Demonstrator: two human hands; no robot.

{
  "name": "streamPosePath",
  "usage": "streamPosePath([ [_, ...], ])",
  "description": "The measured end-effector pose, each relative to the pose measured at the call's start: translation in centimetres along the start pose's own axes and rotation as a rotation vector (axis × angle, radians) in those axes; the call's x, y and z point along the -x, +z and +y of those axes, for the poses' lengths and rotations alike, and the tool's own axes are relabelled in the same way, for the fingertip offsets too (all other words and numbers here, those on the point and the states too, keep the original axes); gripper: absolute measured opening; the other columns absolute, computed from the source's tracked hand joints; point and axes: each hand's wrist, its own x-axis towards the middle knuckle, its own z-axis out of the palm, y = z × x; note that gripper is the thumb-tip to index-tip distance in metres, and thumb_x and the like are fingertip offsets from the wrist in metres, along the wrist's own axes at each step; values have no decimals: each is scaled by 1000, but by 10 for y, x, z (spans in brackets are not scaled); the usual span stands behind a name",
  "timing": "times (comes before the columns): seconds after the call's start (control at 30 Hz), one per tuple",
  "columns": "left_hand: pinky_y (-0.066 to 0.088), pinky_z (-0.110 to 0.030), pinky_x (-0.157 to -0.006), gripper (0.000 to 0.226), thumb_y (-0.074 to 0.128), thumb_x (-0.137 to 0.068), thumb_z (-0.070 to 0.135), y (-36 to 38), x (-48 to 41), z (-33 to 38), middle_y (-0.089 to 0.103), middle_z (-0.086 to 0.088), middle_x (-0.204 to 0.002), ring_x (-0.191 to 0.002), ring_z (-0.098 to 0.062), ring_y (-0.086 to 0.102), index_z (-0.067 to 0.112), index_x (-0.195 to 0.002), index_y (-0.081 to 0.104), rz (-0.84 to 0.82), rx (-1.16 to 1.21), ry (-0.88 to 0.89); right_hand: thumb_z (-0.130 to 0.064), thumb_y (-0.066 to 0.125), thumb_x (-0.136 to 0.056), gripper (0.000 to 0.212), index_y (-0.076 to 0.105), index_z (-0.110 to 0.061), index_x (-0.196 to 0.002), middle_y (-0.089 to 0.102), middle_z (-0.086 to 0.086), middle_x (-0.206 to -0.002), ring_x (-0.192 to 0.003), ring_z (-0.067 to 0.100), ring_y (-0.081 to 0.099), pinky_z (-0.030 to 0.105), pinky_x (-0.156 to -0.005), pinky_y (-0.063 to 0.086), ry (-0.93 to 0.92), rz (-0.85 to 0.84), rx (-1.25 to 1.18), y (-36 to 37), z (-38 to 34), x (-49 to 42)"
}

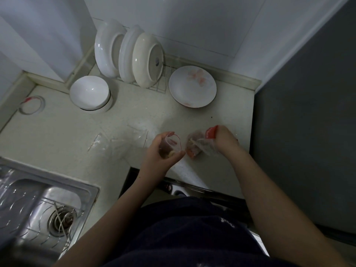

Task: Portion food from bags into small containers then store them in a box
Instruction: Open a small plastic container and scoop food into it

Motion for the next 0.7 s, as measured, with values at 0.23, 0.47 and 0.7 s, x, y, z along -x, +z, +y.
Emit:
streamPosePath([
  [0.23,53,-17,-73,49,80,-75,33,-2,1,-1,66,4,-98,-80,-7,64,38,-117,56,-11,-14,5,-12,66,-85,26,52,-14,-63,54,5,-60,-52,16,50,21,-51,39,171,20,-450,-15,22,4],
  [0.47,50,-12,-69,43,78,-73,38,1,2,0,66,16,-96,-78,1,63,43,-110,56,-24,-25,-5,-5,59,-87,25,50,-20,-69,52,1,-68,-42,11,55,19,-37,43,346,54,-489,-31,51,13],
  [0.7,50,-11,-67,44,76,-70,46,4,3,-1,65,19,-97,-76,1,63,49,-108,55,-49,-46,0,1,65,-75,10,67,-7,-69,61,15,-62,-51,27,56,28,-50,45,325,145,-358,-41,53,17],
])
